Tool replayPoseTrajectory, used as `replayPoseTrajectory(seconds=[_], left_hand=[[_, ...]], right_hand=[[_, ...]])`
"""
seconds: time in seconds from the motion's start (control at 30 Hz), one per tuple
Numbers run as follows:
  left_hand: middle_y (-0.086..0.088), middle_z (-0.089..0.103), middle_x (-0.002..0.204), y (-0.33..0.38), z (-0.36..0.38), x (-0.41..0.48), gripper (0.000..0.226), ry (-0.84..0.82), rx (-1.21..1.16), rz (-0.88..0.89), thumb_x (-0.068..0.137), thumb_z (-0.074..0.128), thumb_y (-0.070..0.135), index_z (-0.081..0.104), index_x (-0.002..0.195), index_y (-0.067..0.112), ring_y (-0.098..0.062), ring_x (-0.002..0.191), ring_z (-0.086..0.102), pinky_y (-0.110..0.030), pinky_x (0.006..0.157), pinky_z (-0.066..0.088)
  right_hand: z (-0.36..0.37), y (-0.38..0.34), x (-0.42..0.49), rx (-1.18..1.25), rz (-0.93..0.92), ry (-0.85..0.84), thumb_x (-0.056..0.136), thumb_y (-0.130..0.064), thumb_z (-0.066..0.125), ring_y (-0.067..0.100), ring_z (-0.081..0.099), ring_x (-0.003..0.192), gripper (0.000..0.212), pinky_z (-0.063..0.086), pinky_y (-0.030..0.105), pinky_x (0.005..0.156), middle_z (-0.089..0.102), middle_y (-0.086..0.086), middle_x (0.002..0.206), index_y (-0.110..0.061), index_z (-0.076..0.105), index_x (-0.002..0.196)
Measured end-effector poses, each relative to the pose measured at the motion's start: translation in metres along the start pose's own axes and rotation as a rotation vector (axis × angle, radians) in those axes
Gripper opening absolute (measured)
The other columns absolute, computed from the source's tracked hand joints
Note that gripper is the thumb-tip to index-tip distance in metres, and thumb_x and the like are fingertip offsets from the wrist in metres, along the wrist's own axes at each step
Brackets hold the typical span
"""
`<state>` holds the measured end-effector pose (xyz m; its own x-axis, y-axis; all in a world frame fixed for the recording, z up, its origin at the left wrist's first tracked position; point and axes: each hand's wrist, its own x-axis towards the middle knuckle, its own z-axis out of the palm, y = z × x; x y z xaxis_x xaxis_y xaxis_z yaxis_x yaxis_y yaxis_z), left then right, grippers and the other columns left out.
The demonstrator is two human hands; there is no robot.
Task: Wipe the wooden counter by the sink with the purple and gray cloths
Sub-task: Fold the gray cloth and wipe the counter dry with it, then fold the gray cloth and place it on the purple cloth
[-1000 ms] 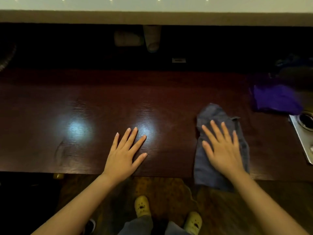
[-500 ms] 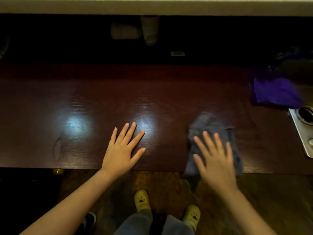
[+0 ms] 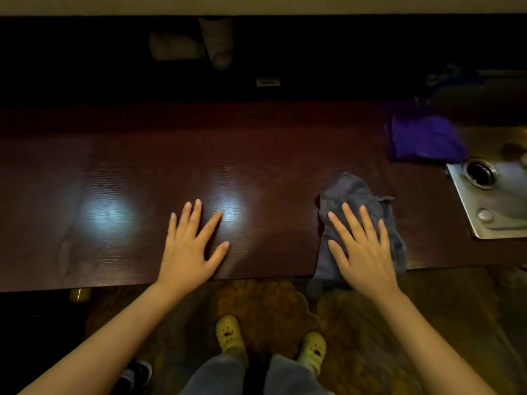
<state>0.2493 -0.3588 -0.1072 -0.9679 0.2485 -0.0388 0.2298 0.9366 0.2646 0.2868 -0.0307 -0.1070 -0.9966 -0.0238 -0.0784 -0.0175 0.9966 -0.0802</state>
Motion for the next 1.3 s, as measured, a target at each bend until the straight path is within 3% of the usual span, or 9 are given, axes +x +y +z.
replayPoseTrajectory(seconds=[0.2,0.37,0.6,0.83,1.03,1.1,1.17,1.23,1.3], left_hand=[[-0.001,0.012,0.156,0.064,0.017,0.041,0.062,-0.001,0.036,0.083,0.088,0.026,0.061,0.023,0.144,0.034,-0.016,0.144,0.000,-0.043,0.116,-0.006],[-0.001,0.016,0.155,0.066,0.024,0.047,0.061,0.021,0.080,0.085,0.089,0.028,0.059,0.024,0.144,0.034,-0.019,0.144,0.006,-0.046,0.117,0.004],[0.001,0.015,0.156,0.066,0.025,0.048,0.060,0.035,0.066,0.081,0.089,0.033,0.059,0.024,0.143,0.035,-0.017,0.145,0.003,-0.045,0.118,0.002],[0.002,0.017,0.155,0.064,0.024,0.049,0.058,0.026,0.018,0.083,0.088,0.032,0.058,0.027,0.142,0.036,-0.015,0.144,0.006,-0.044,0.117,0.003],[-0.002,0.042,0.145,0.074,0.001,0.063,0.063,0.025,-0.302,-0.054,0.082,0.029,0.057,0.044,0.135,0.027,-0.019,0.139,0.028,-0.042,0.115,0.010],[-0.009,0.053,0.134,0.081,-0.005,0.073,0.059,0.035,-0.340,-0.085,0.083,0.039,0.052,0.047,0.133,0.021,-0.027,0.129,0.040,-0.044,0.111,0.023],[-0.010,0.060,0.123,0.092,-0.009,0.085,0.055,0.032,-0.423,-0.127,0.085,0.053,0.040,0.044,0.134,0.017,-0.030,0.118,0.047,-0.044,0.103,0.036],[-0.009,0.060,0.120,0.107,-0.014,0.096,0.060,-0.010,-0.528,-0.201,0.082,0.063,0.029,0.040,0.136,0.017,-0.029,0.114,0.050,-0.042,0.098,0.041],[-0.009,0.059,0.116,0.123,-0.021,0.108,0.065,-0.094,-0.672,-0.331,0.079,0.068,0.021,0.038,0.136,0.016,-0.027,0.109,0.055,-0.034,0.089,0.045]], right_hand=[[-0.007,0.013,0.061,0.056,0.058,-0.031,0.087,-0.059,0.013,0.023,-0.003,0.146,0.062,-0.002,0.054,0.115,0.006,-0.006,0.159,-0.040,0.013,0.146],[-0.012,0.017,0.143,0.085,0.028,-0.022,0.093,-0.057,0.022,0.023,-0.007,0.146,0.057,-0.004,0.055,0.116,0.002,-0.007,0.159,-0.039,0.012,0.146],[-0.017,0.021,0.207,0.113,0.014,0.002,0.094,-0.055,0.025,0.024,-0.003,0.146,0.056,-0.002,0.055,0.116,0.005,-0.006,0.159,-0.037,0.016,0.146],[0.001,-0.041,0.121,0.116,-0.025,0.061,0.085,-0.054,0.020,0.033,0.009,0.145,0.068,0.004,0.059,0.114,0.020,0.004,0.157,-0.025,0.027,0.146],[-0.005,-0.087,0.039,0.231,-0.188,-0.052,0.083,-0.057,0.027,0.028,0.002,0.146,0.070,-0.006,0.052,0.115,0.013,0.001,0.158,-0.027,0.023,0.146],[-0.025,-0.076,0.039,0.514,-0.175,-0.104,0.084,-0.053,0.031,0.023,0.016,0.145,0.066,0.009,0.047,0.119,0.026,0.001,0.155,-0.026,0.031,0.144],[-0.042,-0.054,0.053,0.708,-0.056,0.026,0.084,-0.039,0.043,0.023,0.039,0.134,0.057,0.033,0.045,0.111,0.046,0.005,0.144,-0.019,0.043,0.137],[-0.053,-0.032,0.072,0.531,0.000,0.089,0.086,-0.033,0.048,0.026,0.043,0.128,0.055,0.038,0.044,0.104,0.048,0.005,0.141,-0.018,0.041,0.138],[-0.056,-0.022,0.087,0.372,-0.008,-0.034,0.090,-0.032,0.052,0.028,0.039,0.127,0.059,0.036,0.043,0.101,0.045,0.004,0.143,-0.020,0.031,0.143]])
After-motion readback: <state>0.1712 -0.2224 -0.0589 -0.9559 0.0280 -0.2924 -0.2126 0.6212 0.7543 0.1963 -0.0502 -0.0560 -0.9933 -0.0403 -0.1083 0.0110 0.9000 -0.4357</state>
